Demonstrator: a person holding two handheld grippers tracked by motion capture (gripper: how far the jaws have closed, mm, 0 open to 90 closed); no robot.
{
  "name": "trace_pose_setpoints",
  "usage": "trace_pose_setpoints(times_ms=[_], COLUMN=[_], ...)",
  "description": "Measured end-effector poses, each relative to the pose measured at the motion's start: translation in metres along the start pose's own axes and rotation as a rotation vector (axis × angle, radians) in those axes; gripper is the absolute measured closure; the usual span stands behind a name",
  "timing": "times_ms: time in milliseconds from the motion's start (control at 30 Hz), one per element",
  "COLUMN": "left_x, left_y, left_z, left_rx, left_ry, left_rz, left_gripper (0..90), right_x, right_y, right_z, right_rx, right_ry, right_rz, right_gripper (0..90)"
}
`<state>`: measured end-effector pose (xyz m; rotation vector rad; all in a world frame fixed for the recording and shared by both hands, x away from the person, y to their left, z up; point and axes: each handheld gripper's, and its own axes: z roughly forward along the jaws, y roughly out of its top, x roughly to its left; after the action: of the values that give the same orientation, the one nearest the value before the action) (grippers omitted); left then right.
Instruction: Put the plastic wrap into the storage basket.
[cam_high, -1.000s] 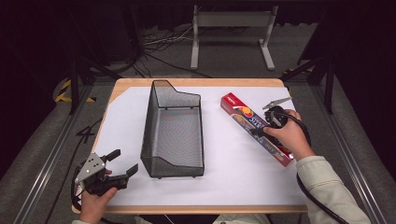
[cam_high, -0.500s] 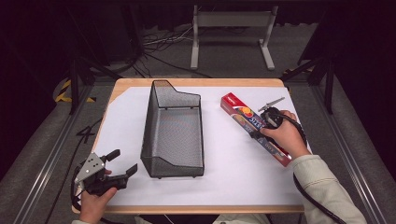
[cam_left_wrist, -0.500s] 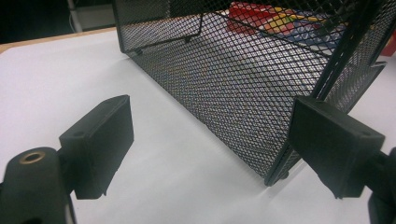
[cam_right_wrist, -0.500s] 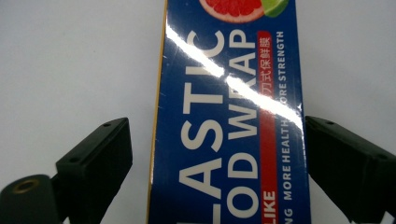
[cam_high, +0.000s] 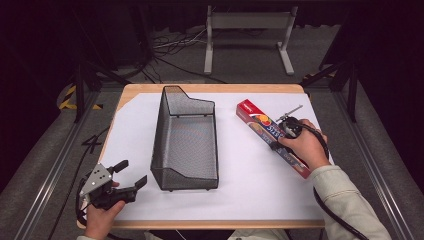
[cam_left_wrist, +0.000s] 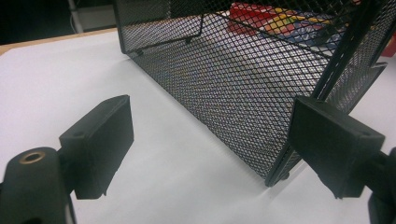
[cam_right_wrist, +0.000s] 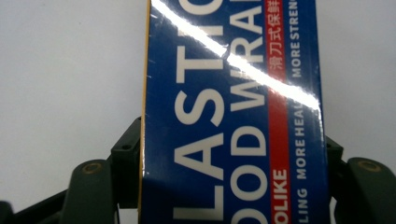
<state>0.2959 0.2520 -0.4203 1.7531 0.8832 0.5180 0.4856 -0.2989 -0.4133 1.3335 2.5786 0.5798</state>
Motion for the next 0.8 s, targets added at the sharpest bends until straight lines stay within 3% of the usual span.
trace_pose_setpoints(times_ms=[433, 600, 733, 800], left_x=[0.000, 0.000, 0.000, 0.000], left_y=[0.000, 0.000, 0.000, 0.000], left_z=[-0.001, 0.000, 0.000, 0.000], left_rx=[-0.001, -0.003, -0.004, -0.005], left_ry=[0.003, 0.002, 0.002, 0.003], left_rz=[-0.005, -0.006, -0.007, -0.005], left_gripper=[15.3, 15.3, 15.3, 15.3], right_x=[0.005, 0.004, 0.005, 0.006], right_y=[0.000, -0.001, -0.002, -0.001], right_z=[-0.003, -0.008, -0.018, -0.027], right_rx=[-0.006, -0.008, -0.021, -0.022], right_ry=[-0.055, -0.061, -0.041, -0.044], right_rz=[0.002, 0.033, 0.099, 0.094], right_gripper=[39.6, 39.7, 39.6, 39.6])
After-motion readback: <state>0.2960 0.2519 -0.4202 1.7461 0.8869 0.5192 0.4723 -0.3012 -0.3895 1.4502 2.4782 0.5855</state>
